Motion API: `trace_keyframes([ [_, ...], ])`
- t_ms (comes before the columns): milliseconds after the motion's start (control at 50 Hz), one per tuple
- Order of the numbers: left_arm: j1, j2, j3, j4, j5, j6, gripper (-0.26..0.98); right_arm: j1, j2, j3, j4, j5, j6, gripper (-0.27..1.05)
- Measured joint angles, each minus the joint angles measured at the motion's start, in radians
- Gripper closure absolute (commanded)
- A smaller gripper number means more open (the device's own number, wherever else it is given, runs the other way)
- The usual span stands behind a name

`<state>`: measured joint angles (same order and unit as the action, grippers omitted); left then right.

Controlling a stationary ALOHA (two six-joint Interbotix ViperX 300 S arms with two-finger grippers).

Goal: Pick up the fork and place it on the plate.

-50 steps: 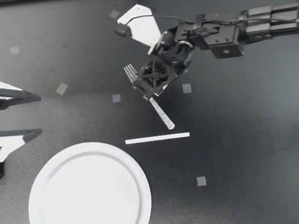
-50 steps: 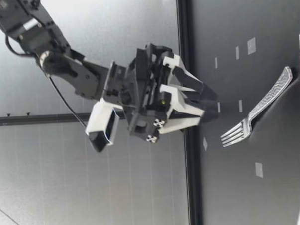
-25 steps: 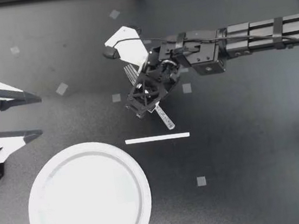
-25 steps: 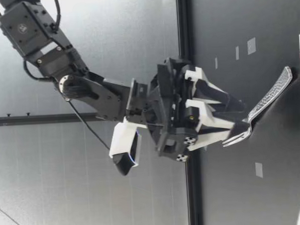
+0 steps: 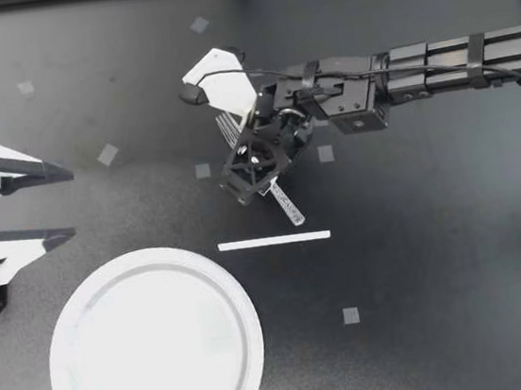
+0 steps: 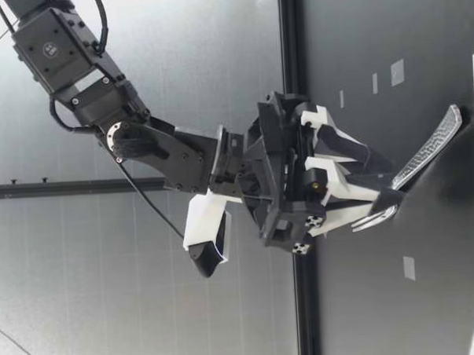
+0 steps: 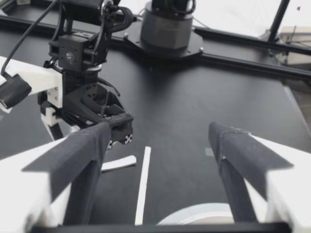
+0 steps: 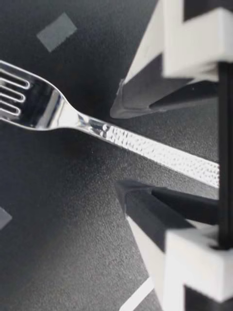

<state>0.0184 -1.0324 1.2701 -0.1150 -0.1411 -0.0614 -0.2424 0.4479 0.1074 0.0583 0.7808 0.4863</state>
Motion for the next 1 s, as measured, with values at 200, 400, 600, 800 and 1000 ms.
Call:
trace_keyframes([
  [200, 0.0, -0.002, 0.008, 0.0, 0.0, 0.0, 0.03, 0.0, 0.014, -0.005, -0.021, 0.0, 0.011, 0.21],
  [400, 0.002, -0.003, 0.014, 0.0, 0.0, -0.003, 0.03, 0.0, 0.028, -0.015, -0.028, 0.0, 0.011, 0.21],
  [600, 0.0, -0.008, 0.028, 0.0, 0.0, -0.021, 0.03, -0.006, 0.028, -0.017, -0.034, 0.002, 0.011, 0.22],
  [800, 0.0, -0.02, 0.032, 0.0, 0.0, -0.021, 0.03, -0.011, 0.034, -0.017, -0.038, 0.0, 0.011, 0.36],
  [1000, 0.0, -0.029, 0.043, 0.0, 0.0, -0.028, 0.03, -0.012, 0.035, -0.017, -0.044, 0.0, 0.011, 0.61],
])
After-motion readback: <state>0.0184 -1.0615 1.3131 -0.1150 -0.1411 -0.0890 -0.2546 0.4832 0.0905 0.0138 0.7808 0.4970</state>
